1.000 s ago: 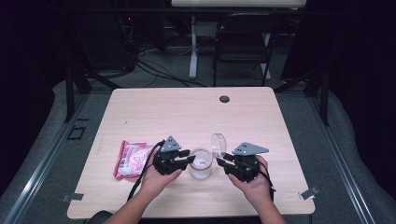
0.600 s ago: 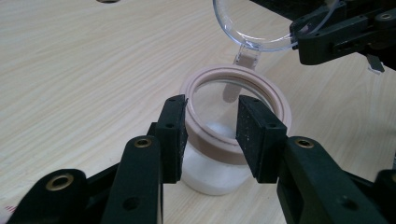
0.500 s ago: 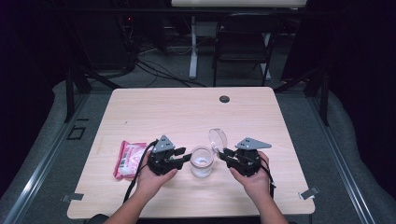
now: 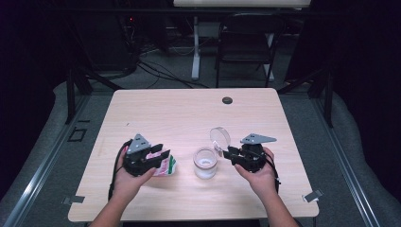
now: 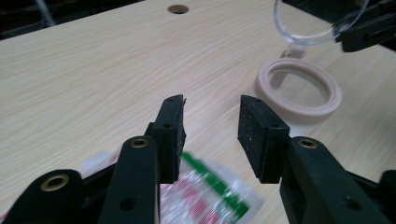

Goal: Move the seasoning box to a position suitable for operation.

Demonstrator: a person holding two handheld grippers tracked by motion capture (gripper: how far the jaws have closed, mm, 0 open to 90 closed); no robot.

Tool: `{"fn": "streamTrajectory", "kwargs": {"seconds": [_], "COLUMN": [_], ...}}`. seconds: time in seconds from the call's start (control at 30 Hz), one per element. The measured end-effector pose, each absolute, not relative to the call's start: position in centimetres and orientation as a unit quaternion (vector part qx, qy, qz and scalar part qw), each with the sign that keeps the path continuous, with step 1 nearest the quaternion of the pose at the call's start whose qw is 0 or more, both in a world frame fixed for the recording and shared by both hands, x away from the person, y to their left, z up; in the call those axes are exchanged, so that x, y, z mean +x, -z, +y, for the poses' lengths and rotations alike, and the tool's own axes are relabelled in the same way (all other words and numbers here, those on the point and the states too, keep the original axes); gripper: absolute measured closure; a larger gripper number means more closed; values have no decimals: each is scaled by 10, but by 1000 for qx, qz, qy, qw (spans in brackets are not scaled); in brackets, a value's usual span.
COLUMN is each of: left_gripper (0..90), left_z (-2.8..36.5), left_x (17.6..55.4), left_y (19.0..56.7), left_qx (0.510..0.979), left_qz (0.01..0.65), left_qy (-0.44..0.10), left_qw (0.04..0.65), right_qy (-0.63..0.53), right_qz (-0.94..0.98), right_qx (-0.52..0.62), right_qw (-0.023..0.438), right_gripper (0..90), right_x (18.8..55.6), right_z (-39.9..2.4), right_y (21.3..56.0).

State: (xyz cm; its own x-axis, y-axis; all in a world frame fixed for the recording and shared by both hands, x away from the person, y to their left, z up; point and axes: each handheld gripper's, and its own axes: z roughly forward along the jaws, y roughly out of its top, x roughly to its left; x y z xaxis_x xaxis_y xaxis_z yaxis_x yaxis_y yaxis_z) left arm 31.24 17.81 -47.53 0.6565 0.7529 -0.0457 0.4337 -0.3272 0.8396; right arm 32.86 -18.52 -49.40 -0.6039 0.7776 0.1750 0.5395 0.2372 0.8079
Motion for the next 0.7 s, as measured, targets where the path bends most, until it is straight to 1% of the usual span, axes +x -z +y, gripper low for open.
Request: {"fn": "streamTrajectory", "kwargs": {"seconds": [0.1,0.17,0.2,0.23,0.4,0.5,0.57,0.7], "left_gripper": [578,561,552,538,472,470,478,475], "left_z": [197,206,208,210,214,215,216,217], "left_x": [307,303,301,300,293,292,293,293], "left_y": [480,486,489,492,507,518,525,530], "left_qx": [790,787,788,788,801,803,807,815], "left_qz": [386,396,399,399,383,375,378,378], "left_qy": [-189,-194,-198,-201,-227,-235,-222,-220], "left_qw": [437,431,426,424,400,399,397,381], "right_qy": [-438,-448,-452,-452,-453,-463,-465,-465], "right_qz": [779,771,768,769,769,760,758,757], "right_qx": [425,429,431,428,422,429,435,436], "right_qw": [145,143,142,145,157,153,144,144], "right_gripper": [643,599,559,549,520,520,525,530], "right_x": [324,321,318,317,310,309,309,310], "right_z": [-187,-189,-190,-190,-193,-198,-200,-199], "right_y": [493,492,493,493,498,505,510,514]}}
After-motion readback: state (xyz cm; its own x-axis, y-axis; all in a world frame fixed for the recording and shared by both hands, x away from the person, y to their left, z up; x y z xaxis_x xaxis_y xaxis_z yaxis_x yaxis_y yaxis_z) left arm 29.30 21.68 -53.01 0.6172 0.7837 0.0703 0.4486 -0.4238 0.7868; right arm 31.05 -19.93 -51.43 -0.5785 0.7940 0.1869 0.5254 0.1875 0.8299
